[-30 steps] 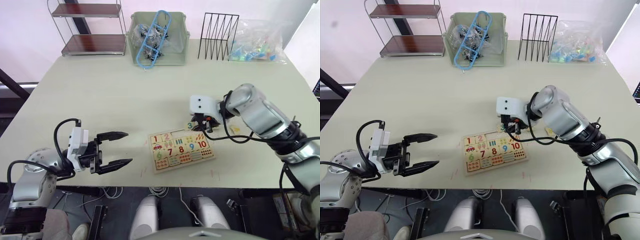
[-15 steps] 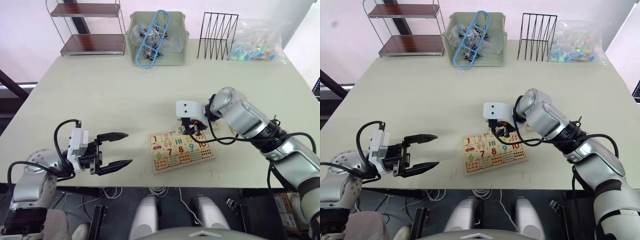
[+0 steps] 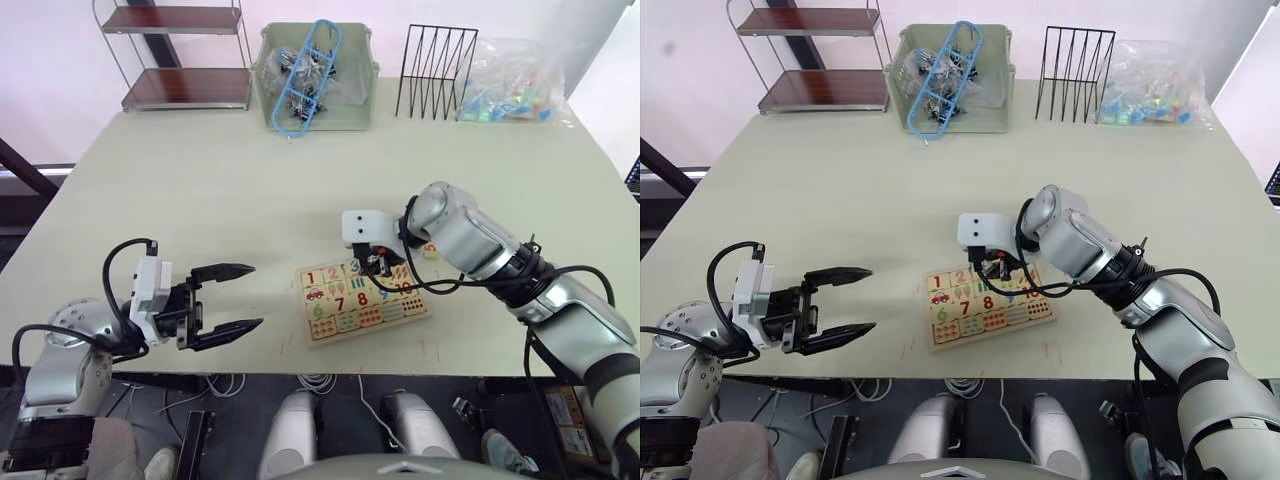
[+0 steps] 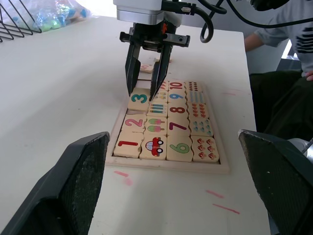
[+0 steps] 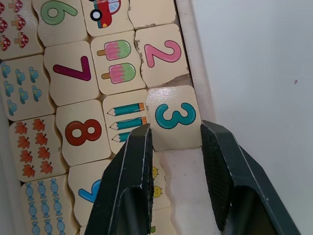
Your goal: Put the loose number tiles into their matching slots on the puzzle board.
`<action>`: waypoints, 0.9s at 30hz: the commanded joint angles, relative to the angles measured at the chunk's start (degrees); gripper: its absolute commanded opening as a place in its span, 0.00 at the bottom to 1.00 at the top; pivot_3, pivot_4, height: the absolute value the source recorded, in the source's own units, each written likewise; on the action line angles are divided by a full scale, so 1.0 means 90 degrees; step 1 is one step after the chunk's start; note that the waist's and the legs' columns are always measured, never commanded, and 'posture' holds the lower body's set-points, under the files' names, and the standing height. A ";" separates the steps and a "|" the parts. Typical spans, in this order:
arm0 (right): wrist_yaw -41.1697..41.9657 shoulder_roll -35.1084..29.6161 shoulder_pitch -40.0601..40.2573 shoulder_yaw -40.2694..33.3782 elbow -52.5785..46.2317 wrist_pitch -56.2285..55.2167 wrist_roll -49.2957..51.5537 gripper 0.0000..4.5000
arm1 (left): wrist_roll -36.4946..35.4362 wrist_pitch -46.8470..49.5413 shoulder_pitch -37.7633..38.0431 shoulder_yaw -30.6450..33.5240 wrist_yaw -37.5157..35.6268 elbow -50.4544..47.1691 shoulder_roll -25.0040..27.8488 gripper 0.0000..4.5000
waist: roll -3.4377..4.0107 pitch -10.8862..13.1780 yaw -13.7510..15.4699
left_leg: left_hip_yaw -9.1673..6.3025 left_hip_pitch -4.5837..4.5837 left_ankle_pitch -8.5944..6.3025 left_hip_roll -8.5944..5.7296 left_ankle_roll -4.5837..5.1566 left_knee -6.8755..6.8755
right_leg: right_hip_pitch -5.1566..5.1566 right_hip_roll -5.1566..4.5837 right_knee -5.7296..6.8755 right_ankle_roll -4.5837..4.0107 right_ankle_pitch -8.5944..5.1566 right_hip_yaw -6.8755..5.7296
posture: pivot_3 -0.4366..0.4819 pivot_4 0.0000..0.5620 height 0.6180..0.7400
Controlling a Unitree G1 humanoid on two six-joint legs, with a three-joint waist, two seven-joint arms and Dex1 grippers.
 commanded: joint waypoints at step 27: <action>0.0147 0.0164 -0.0006 -0.0018 0.0224 -0.0514 -0.0294 0.19 | -0.0051 -0.0051 0.0066 0.0248 -0.0021 -0.0174 0.0041 1.00 | 0.0000 0.0000 -0.0003 | 0.0000 -0.0001 0.0000 0.0000 0.0000 0.0000 | -0.0002 0.0000 0.0000 0.0000 0.0000 -0.0001 | 0.48 0.27 1.00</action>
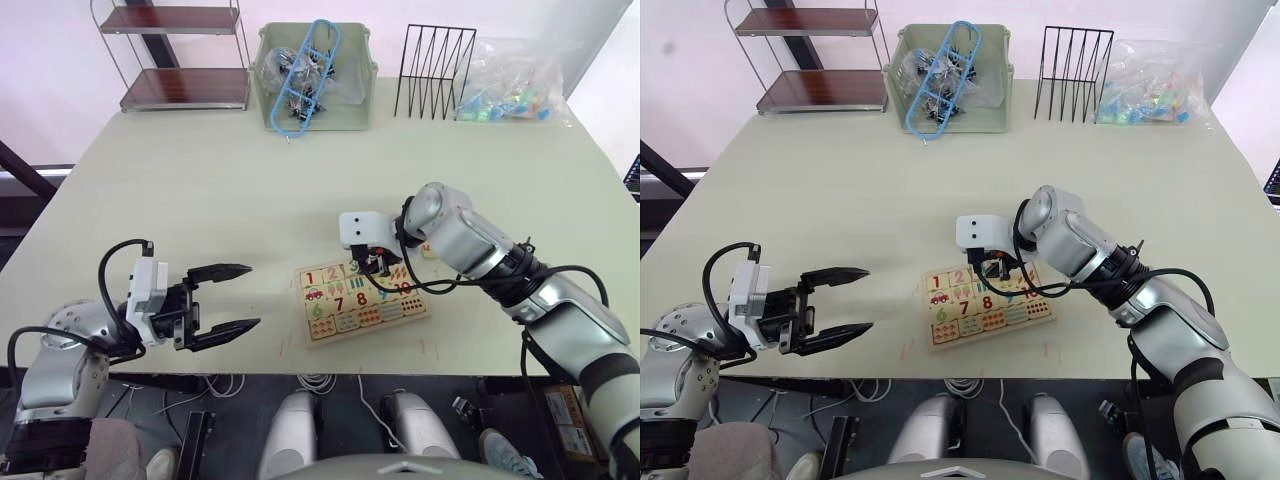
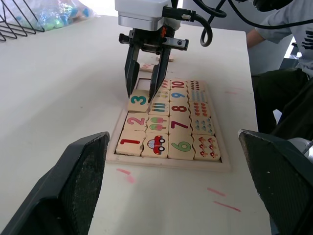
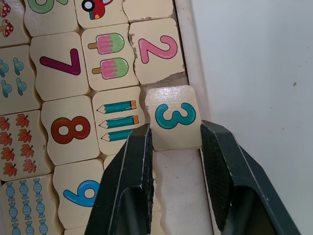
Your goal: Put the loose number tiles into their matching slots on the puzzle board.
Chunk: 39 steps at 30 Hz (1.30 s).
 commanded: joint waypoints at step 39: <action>-0.0010 -0.0401 0.0341 -0.0901 -0.0329 -0.0187 0.0354 0.99 | 0.0038 0.0016 -0.0199 0.0007 0.0038 -0.0165 0.0044 1.00 | 0.0000 0.0000 0.0009 | -0.0001 -0.0006 0.0000 -0.0001 0.0000 0.0000 | -0.0003 -0.0001 -0.0004 0.0000 0.0000 -0.0001 | 0.48 0.27 1.00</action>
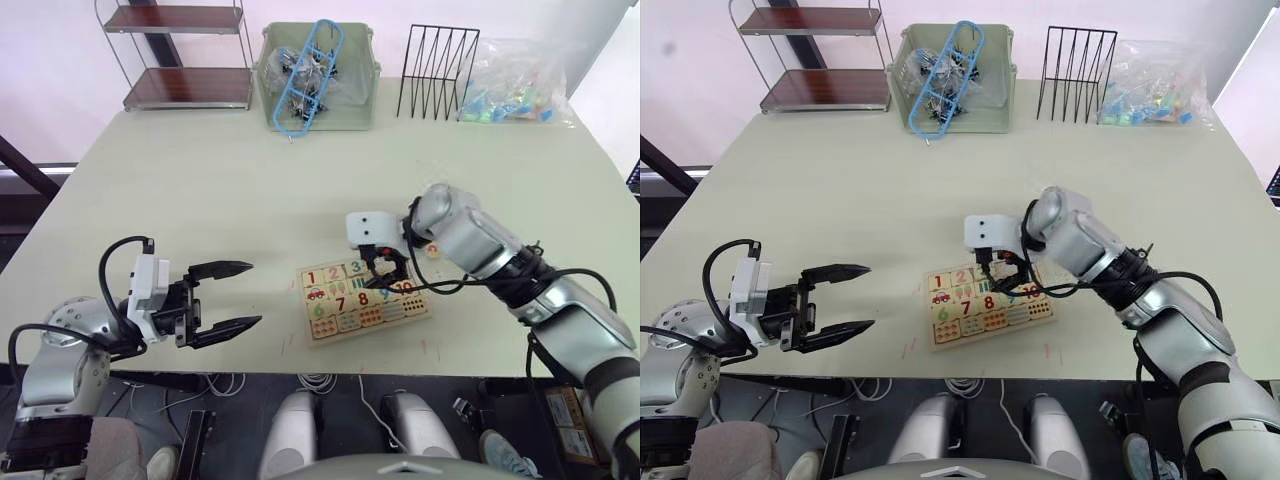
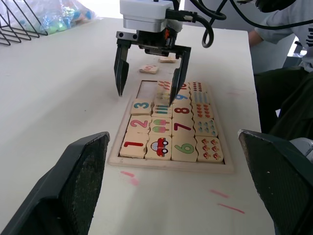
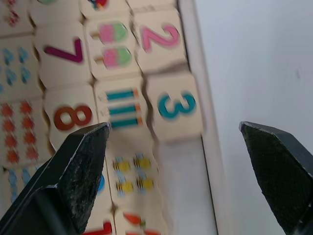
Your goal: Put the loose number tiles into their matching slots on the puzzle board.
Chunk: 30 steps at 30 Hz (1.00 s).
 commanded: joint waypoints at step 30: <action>-0.0668 0.0026 0.0637 -0.0623 -0.0059 -0.0201 0.0227 0.01 | 0.0080 0.0073 -0.0185 0.0006 -0.0056 -0.0060 0.0038 1.00 | 0.0000 0.0000 -0.0010 | -0.0010 -0.0018 0.0000 0.0000 0.0000 0.0000 | -0.0009 0.0002 -0.0005 0.0017 0.0010 -0.0009 | 0.48 0.27 1.00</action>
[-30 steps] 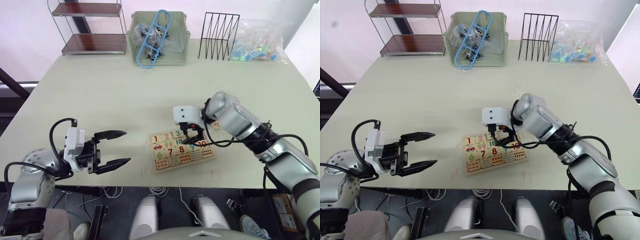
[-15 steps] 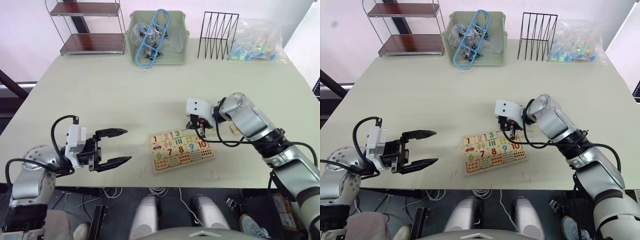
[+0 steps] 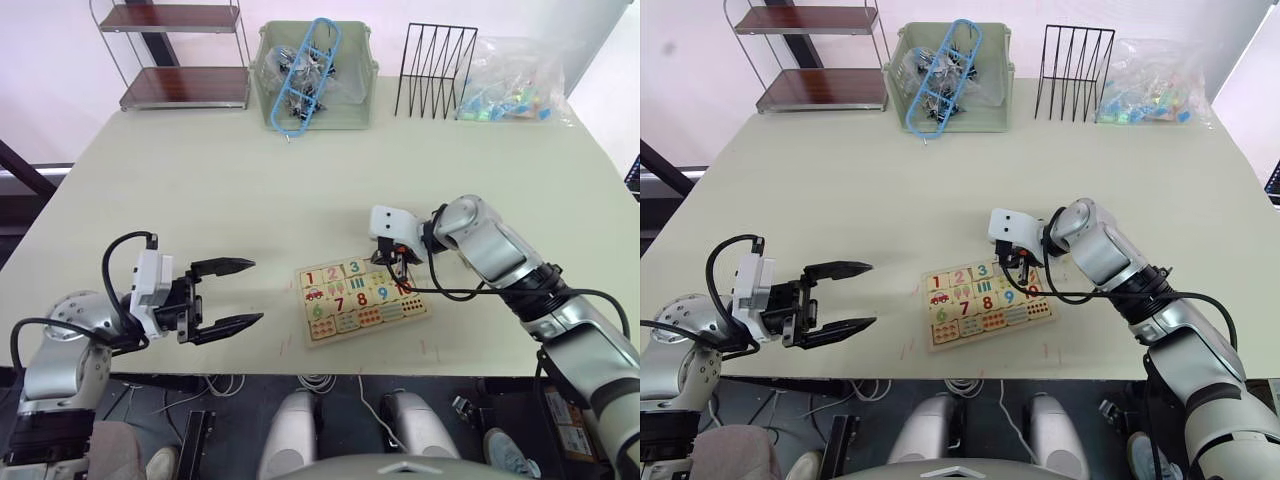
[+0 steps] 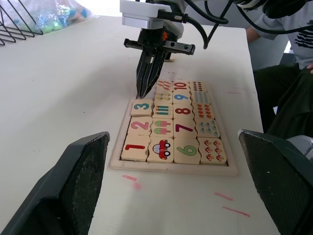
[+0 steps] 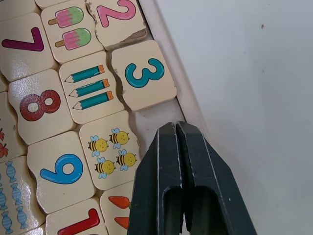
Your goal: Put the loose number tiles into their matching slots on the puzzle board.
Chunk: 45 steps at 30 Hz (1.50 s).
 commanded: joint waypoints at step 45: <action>0.0108 0.0119 0.0127 0.0040 -0.0165 -0.0214 0.0031 0.01 | 0.0144 -0.0283 0.0038 0.0033 -0.0068 0.0163 -0.0036 1.00 | 0.0000 0.0000 -0.0002 | -0.0001 0.0001 0.0000 0.0000 0.0000 0.0001 | 0.0001 0.0001 0.0002 0.0001 0.0001 -0.0001 | 0.48 0.27 1.00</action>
